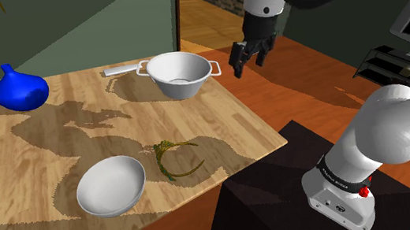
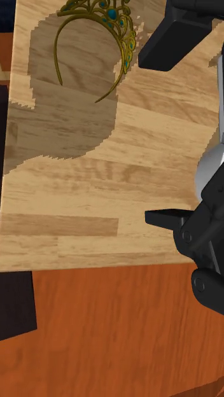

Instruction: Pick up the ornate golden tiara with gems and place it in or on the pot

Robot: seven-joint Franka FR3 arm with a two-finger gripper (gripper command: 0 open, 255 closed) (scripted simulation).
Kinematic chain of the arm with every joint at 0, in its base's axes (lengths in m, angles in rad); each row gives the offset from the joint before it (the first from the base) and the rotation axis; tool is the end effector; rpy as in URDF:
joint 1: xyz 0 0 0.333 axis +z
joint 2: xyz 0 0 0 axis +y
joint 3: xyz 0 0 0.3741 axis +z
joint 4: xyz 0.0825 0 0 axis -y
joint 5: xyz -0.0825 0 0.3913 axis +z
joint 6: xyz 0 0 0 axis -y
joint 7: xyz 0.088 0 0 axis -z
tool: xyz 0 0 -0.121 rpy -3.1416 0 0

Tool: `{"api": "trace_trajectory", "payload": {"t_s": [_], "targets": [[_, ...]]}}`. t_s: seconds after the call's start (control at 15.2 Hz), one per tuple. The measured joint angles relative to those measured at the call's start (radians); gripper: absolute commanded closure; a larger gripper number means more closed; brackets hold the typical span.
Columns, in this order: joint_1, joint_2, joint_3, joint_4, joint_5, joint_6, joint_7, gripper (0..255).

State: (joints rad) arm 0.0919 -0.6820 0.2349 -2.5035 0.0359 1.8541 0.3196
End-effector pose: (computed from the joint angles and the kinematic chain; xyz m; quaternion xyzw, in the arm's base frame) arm 0.3013 0.1195 0.5332 0.9980 -0.0261 0.0259 0.0510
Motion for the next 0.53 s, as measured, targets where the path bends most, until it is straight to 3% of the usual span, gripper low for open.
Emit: {"api": "trace_trajectory", "payload": {"t_s": [0.53], "targets": [[0.025,0.202,0.144,-0.006,0.04,0.2,0.156,0]]}}
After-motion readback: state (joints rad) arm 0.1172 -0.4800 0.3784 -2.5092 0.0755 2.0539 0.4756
